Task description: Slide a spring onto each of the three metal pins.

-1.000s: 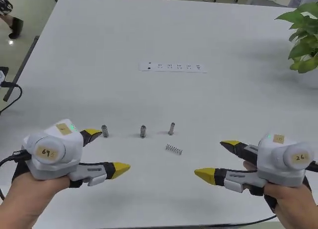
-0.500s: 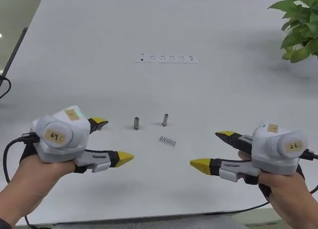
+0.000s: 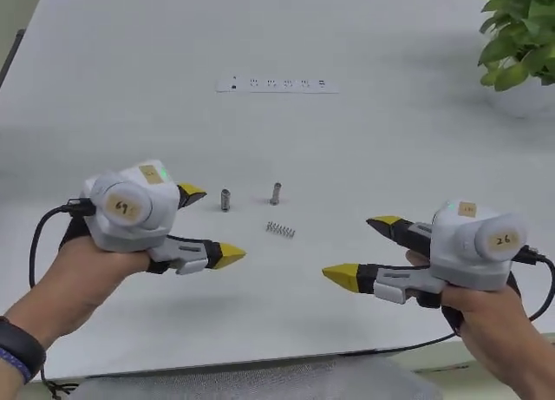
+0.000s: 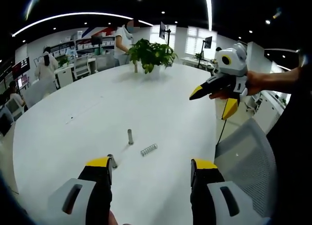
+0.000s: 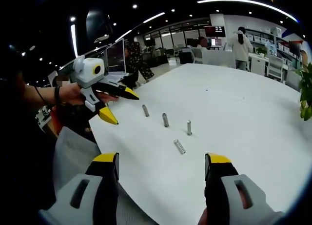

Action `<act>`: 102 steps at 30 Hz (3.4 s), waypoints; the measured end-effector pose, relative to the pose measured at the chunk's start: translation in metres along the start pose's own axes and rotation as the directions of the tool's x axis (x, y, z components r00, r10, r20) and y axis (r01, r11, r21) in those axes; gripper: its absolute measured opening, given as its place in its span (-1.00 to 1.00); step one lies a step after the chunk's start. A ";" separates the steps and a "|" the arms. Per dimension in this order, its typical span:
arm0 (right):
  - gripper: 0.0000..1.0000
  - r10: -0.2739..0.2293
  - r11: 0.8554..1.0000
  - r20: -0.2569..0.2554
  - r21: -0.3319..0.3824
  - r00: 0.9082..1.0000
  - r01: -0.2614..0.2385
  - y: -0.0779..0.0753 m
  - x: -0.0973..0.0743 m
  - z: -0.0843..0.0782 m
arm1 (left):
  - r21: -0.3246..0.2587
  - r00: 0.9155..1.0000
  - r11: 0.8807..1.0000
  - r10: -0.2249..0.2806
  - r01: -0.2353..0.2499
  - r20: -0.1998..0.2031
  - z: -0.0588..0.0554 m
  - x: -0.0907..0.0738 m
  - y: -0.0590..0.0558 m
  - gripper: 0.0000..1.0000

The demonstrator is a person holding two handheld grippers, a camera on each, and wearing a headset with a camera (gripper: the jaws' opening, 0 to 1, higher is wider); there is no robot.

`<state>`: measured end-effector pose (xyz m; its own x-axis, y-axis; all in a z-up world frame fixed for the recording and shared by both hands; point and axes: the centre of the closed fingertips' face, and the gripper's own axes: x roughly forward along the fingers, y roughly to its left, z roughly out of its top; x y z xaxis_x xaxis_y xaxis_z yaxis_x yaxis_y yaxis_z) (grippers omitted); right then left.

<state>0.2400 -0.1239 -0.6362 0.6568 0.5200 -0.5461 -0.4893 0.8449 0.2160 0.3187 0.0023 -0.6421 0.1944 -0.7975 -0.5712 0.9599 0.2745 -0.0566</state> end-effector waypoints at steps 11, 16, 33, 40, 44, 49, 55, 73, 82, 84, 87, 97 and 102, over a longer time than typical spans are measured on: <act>0.41 0.015 1.000 -0.002 -0.005 1.000 -0.015 0.001 0.002 0.001 | 0.030 0.999 0.999 -0.038 0.038 -0.017 0.007 0.022 -0.005 0.21; 0.41 0.021 1.000 -0.007 -0.008 1.000 -0.021 0.001 0.002 0.001 | 0.030 0.999 0.998 -0.048 0.049 -0.021 0.007 0.031 -0.005 0.21; 0.40 0.031 1.000 -0.009 0.000 0.999 -0.031 0.001 0.006 -0.001 | 0.086 0.987 0.987 -0.129 0.138 -0.093 -0.005 0.075 -0.013 0.14; 0.39 0.027 1.000 -0.012 0.007 1.000 -0.027 -0.001 0.002 -0.004 | 0.069 0.984 0.986 -0.147 0.155 -0.102 -0.010 0.094 -0.010 0.11; 0.39 0.025 1.000 -0.020 0.010 0.999 -0.025 -0.002 0.001 -0.008 | 0.048 0.980 0.985 -0.157 0.164 -0.125 -0.019 0.109 -0.007 0.11; 0.39 0.023 1.000 -0.024 0.013 0.999 -0.023 -0.004 -0.001 -0.010 | 0.029 0.975 0.984 -0.172 0.178 -0.140 -0.025 0.125 -0.008 0.09; 0.38 0.019 1.000 -0.032 0.017 0.999 -0.018 -0.006 -0.003 -0.014 | 0.007 0.963 0.978 -0.203 0.207 -0.175 -0.038 0.142 -0.014 0.08; 0.36 0.014 0.999 -0.024 0.033 1.000 -0.013 -0.010 -0.001 -0.013 | -0.023 0.939 0.965 -0.260 0.262 -0.225 -0.057 0.151 -0.023 -0.19; 0.36 0.019 0.999 -0.030 0.027 0.999 -0.018 -0.009 0.000 -0.013 | 0.013 0.936 0.965 -0.249 0.261 -0.247 -0.063 0.153 -0.024 -0.29; 0.35 0.018 1.000 -0.029 0.025 0.999 -0.018 -0.008 -0.001 -0.013 | 0.040 0.934 0.964 -0.244 0.263 -0.260 -0.065 0.153 -0.025 -0.34; 0.35 0.016 1.000 -0.029 0.025 0.999 -0.015 -0.009 -0.002 -0.013 | 0.114 0.931 0.958 -0.219 0.261 -0.293 -0.070 0.151 -0.023 -0.44; 0.36 0.023 1.000 -0.031 0.021 0.999 -0.023 -0.005 -0.001 -0.013 | 0.227 0.934 0.944 -0.158 0.238 -0.322 -0.074 0.155 -0.018 -0.95; 0.38 0.025 1.000 -0.037 0.014 0.999 -0.025 -0.005 -0.001 -0.015 | 0.126 0.940 0.970 -0.161 0.207 -0.301 -0.076 0.153 -0.018 -0.95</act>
<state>0.2330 -0.1302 -0.6483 0.6226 0.5362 -0.5700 -0.4973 0.8335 0.2409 0.3156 -0.0837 -0.7900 -0.0327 -0.6317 -0.7745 0.9970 0.0335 -0.0695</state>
